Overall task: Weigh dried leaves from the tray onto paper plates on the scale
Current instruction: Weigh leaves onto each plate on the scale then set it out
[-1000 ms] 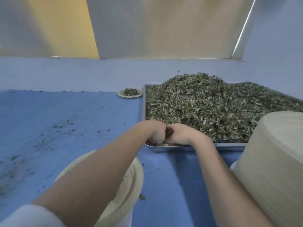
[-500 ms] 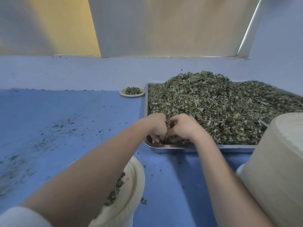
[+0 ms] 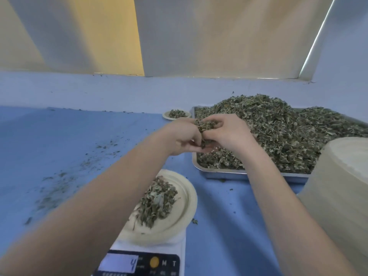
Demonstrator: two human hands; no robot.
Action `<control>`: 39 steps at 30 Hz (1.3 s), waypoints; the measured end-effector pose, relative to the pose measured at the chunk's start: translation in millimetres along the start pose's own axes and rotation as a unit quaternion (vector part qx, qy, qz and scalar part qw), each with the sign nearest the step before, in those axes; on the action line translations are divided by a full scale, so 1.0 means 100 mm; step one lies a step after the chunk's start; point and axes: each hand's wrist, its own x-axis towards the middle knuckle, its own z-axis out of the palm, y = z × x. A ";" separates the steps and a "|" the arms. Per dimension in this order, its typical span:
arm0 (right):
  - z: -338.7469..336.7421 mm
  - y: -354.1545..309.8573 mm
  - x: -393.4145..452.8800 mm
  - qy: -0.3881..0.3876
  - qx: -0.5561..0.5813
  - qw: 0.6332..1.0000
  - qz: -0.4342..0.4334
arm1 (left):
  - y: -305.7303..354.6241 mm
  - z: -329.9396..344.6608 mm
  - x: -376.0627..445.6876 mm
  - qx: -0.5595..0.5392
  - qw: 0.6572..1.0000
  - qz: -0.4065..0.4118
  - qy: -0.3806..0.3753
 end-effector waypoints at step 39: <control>0.88 -0.38 -0.77 -0.171 -0.329 0.907 -0.202 | -0.68 -0.66 -1.14 0.218 0.881 0.191 0.373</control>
